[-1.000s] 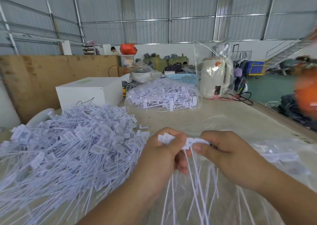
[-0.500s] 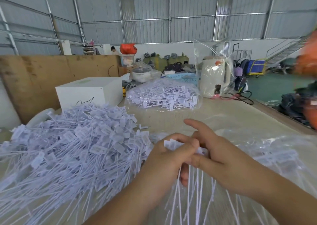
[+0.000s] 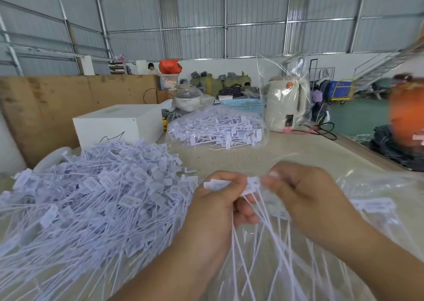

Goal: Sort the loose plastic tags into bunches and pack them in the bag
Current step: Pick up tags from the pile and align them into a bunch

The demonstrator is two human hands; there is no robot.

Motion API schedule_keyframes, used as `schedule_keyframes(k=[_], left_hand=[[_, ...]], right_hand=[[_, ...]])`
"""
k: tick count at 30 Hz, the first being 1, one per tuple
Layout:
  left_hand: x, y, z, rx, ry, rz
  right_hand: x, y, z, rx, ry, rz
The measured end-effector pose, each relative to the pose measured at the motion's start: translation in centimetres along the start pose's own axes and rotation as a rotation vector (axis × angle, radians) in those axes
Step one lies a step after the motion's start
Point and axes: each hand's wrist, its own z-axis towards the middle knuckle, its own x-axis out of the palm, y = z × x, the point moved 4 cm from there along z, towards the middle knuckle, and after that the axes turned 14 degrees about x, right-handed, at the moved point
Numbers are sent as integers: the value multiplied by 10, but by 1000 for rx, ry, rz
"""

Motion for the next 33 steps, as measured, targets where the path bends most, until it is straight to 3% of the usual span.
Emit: schedule_keyframes(k=[2, 3, 8, 14, 22, 25, 29, 33], left_hand=[[-5, 0, 0, -27, -45, -34], [-7, 0, 0, -26, -37, -19], [-1, -1, 0, 28, 82, 80], [-1, 4, -2, -26, 132, 90], [-7, 3, 1, -117, 248, 142], [-10, -3, 6, -34, 187, 195], [-18, -8, 12, 21, 70, 161], [-20, -8, 14, 27, 42, 134]], right_hand=[[-15, -4, 5, 55, -175, 105], [-21, -4, 6, 59, -172, 155], [6, 0, -7, -38, 281, 184], [21, -6, -9, -79, 361, 92], [24, -2, -8, -118, 340, -10], [17, 7, -9, -161, 317, -91], [-2, 7, -9, -163, 163, -191], [-2, 8, -10, -179, 204, -334]])
